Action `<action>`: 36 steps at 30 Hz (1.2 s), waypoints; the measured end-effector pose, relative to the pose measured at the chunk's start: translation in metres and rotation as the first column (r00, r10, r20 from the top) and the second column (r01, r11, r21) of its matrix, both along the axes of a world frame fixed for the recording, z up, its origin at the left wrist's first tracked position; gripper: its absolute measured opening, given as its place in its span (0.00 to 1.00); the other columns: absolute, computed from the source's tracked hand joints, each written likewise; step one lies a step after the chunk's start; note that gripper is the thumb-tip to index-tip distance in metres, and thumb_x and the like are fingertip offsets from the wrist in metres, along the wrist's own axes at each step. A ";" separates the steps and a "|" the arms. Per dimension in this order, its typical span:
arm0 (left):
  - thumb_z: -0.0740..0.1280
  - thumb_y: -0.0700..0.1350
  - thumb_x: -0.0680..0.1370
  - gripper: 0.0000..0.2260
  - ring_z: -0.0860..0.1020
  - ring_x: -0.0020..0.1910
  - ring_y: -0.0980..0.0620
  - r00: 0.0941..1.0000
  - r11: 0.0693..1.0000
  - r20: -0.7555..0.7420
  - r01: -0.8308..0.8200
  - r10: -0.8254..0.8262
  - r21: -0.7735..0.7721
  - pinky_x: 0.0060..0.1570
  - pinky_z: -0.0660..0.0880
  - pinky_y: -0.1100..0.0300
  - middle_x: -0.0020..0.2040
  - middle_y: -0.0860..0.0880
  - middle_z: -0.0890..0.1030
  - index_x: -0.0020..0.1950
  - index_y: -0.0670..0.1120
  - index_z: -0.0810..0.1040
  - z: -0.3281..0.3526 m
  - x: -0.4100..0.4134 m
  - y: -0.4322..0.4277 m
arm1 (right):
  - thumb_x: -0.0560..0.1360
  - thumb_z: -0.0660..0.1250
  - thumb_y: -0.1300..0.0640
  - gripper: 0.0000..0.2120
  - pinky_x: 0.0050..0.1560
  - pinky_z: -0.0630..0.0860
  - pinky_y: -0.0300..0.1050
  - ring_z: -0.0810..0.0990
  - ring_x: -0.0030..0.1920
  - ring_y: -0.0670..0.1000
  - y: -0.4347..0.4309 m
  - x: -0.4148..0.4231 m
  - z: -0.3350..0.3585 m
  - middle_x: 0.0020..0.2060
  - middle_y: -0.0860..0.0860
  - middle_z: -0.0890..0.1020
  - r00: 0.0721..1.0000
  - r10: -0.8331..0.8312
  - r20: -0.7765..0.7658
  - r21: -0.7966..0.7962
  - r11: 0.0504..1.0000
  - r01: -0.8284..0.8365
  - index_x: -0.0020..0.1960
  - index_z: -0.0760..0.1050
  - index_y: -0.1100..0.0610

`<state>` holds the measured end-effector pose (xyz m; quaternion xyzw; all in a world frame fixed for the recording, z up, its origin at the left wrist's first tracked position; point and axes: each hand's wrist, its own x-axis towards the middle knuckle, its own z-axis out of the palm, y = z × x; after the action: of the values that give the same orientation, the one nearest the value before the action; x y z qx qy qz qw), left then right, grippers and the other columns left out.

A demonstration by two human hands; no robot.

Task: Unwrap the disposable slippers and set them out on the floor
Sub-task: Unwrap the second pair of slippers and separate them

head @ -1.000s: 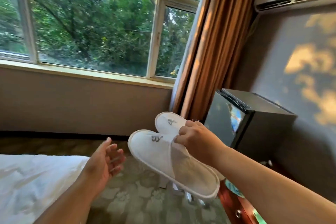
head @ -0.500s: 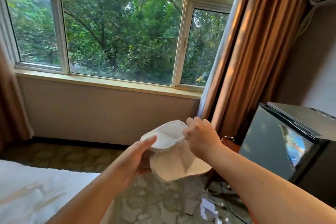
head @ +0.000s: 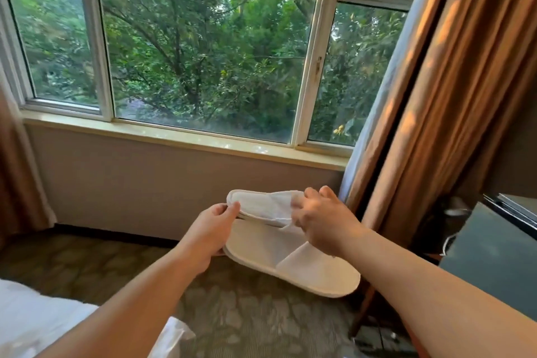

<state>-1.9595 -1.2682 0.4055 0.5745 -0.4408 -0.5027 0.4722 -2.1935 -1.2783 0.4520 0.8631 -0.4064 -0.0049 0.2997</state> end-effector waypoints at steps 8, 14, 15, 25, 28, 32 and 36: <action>0.62 0.54 0.81 0.08 0.85 0.39 0.52 0.972 0.985 0.172 -0.171 0.162 0.039 0.31 0.82 0.57 0.44 0.49 0.86 0.52 0.53 0.79 -0.020 0.005 -0.116 | 0.77 0.66 0.56 0.11 0.42 0.71 0.44 0.82 0.44 0.52 -0.143 0.006 -0.006 0.45 0.47 0.83 0.979 0.172 0.107 0.104 0.978 -0.183 0.56 0.78 0.44; 0.60 0.57 0.81 0.12 0.83 0.45 0.49 0.930 0.943 0.198 -0.328 0.311 0.061 0.44 0.83 0.49 0.48 0.48 0.83 0.53 0.51 0.75 -0.028 0.029 -0.180 | 0.74 0.72 0.57 0.22 0.33 0.83 0.47 0.82 0.37 0.51 -0.233 0.047 -0.023 0.43 0.47 0.84 0.943 0.284 0.176 0.221 0.922 -0.319 0.60 0.66 0.41; 0.61 0.59 0.81 0.12 0.82 0.45 0.51 0.912 0.934 0.226 -0.357 0.342 0.028 0.41 0.82 0.52 0.47 0.50 0.82 0.52 0.51 0.74 -0.030 0.035 -0.191 | 0.73 0.73 0.58 0.23 0.32 0.83 0.48 0.82 0.36 0.51 -0.247 0.055 -0.028 0.44 0.47 0.84 0.938 0.307 0.158 0.248 0.908 -0.339 0.59 0.65 0.41; 0.64 0.60 0.79 0.11 0.82 0.40 0.56 0.841 0.879 0.273 -0.476 0.467 -0.036 0.31 0.76 0.62 0.42 0.54 0.83 0.43 0.55 0.78 -0.065 0.107 -0.314 | 0.73 0.71 0.59 0.21 0.30 0.65 0.35 0.75 0.37 0.48 -0.387 0.125 -0.057 0.47 0.45 0.80 0.875 0.472 0.104 0.343 0.809 -0.477 0.60 0.77 0.39; 0.65 0.59 0.78 0.11 0.83 0.40 0.55 0.851 0.875 0.231 -0.484 0.472 -0.006 0.29 0.74 0.64 0.43 0.53 0.84 0.47 0.54 0.80 -0.072 0.129 -0.364 | 0.76 0.69 0.60 0.17 0.34 0.68 0.39 0.75 0.40 0.49 -0.434 0.146 -0.056 0.48 0.45 0.78 0.884 0.460 0.083 0.383 0.804 -0.455 0.59 0.79 0.41; 0.66 0.58 0.76 0.10 0.83 0.42 0.53 0.870 0.888 0.230 -0.458 0.437 0.043 0.35 0.78 0.59 0.45 0.51 0.84 0.47 0.53 0.80 -0.079 0.155 -0.428 | 0.76 0.68 0.60 0.15 0.39 0.76 0.43 0.77 0.41 0.50 -0.492 0.173 -0.058 0.50 0.45 0.79 0.918 0.391 0.066 0.390 0.837 -0.385 0.57 0.81 0.42; 0.65 0.60 0.76 0.13 0.84 0.41 0.52 0.877 0.868 0.273 -0.454 0.396 0.201 0.30 0.77 0.60 0.45 0.51 0.84 0.52 0.52 0.78 -0.082 0.180 -0.477 | 0.78 0.63 0.57 0.13 0.43 0.79 0.48 0.79 0.43 0.53 -0.542 0.199 -0.067 0.48 0.48 0.78 0.925 0.370 0.085 0.352 0.857 -0.376 0.57 0.82 0.45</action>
<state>-1.7792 -1.7449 0.3237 0.7669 -0.2834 -0.3711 0.4403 -1.9947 -1.8199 0.3855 0.9656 -0.2258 -0.0155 0.1280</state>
